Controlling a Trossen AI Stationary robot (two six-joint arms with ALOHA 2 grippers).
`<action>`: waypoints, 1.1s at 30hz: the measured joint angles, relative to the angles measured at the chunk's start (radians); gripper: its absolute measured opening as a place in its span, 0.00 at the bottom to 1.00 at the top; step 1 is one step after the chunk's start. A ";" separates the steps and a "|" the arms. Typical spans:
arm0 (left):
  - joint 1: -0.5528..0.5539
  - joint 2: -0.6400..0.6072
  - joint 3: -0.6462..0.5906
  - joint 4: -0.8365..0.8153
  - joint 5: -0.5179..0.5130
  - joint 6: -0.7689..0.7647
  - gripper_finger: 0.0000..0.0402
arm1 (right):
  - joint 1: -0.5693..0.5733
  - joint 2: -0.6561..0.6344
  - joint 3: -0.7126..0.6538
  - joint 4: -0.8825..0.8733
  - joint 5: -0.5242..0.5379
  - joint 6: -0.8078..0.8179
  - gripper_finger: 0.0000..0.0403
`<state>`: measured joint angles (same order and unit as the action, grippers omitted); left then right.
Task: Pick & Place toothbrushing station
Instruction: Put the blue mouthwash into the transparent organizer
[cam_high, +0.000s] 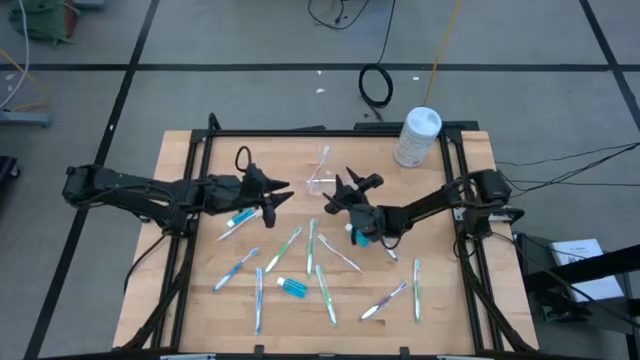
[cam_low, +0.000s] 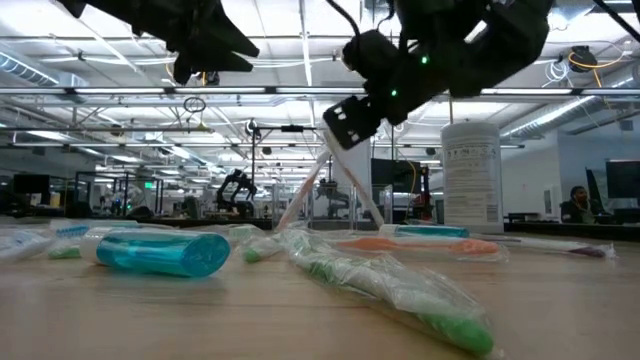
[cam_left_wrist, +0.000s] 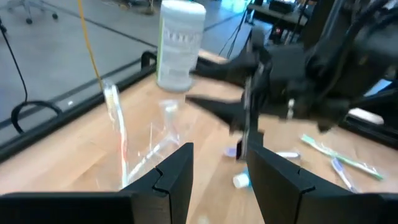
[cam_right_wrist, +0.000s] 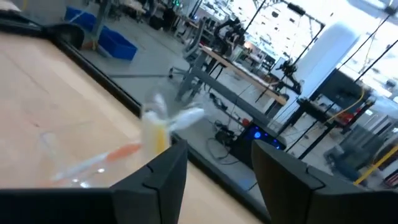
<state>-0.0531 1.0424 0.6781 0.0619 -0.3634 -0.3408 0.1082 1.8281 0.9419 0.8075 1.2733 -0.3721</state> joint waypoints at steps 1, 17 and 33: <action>-0.003 0.000 0.000 -0.019 0.004 -0.020 0.38 | 0.002 -0.023 -0.004 -0.005 0.010 -0.043 0.42; 0.020 -0.045 0.000 -0.816 0.094 -0.363 0.38 | -0.011 -0.492 -0.207 -0.187 -0.035 -0.130 0.42; -0.206 -0.024 -0.122 -1.051 0.028 -0.768 0.38 | -0.049 -0.600 -0.518 -0.060 -0.569 0.128 0.42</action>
<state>-0.2591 1.0180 0.5564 -0.9894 -0.3354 -1.1087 0.0592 1.2282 0.4243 0.7474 0.7043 -0.2439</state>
